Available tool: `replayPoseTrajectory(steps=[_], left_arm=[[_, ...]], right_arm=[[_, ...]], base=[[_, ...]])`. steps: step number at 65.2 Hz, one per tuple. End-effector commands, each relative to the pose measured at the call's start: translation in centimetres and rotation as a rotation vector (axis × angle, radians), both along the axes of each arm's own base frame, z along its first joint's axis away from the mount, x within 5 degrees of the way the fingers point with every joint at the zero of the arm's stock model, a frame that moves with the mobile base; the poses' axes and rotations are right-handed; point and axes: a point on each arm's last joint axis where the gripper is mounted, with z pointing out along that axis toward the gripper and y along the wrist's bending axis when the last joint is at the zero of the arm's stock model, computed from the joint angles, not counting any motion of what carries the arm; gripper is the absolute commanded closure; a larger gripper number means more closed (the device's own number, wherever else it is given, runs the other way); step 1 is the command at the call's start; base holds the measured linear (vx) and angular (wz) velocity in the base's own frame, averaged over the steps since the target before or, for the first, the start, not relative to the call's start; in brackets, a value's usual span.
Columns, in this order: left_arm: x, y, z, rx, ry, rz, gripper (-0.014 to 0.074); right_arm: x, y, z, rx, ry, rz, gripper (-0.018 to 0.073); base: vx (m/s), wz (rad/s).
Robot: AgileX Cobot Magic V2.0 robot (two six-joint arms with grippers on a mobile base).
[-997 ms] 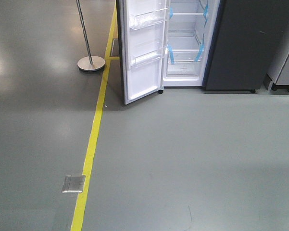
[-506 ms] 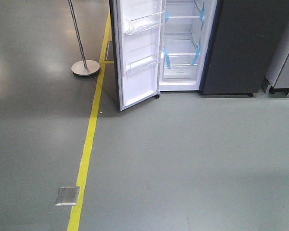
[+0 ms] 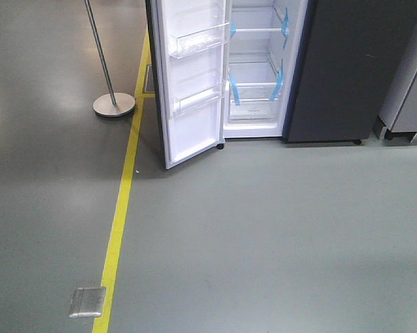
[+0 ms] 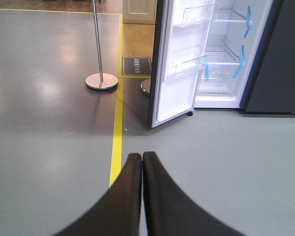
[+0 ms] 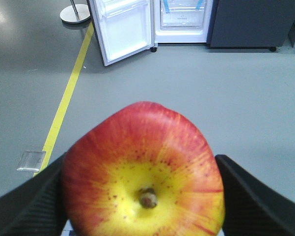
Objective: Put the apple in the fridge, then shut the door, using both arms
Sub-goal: 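Approach the refrigerator's open shelves with the apple in the right gripper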
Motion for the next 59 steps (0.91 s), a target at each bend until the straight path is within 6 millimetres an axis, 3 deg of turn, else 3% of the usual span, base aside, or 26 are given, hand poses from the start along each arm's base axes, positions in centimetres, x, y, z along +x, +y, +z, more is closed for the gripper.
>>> replayPoseTrajectory(steps=[1, 59], left_arm=[[0.11, -0.07, 0.05, -0.01, -0.067, -0.006, 0.0601], [0.11, -0.07, 0.05, -0.01, -0.067, -0.006, 0.0601]], right_arm=[[0.32, -0.09, 1.39, 0.009, -0.089, -0.018, 0.0474], [0.32, -0.09, 1.39, 0.009, -0.089, -0.018, 0.0474]], base=[[0.12, -0.03], [0.11, 0.01]])
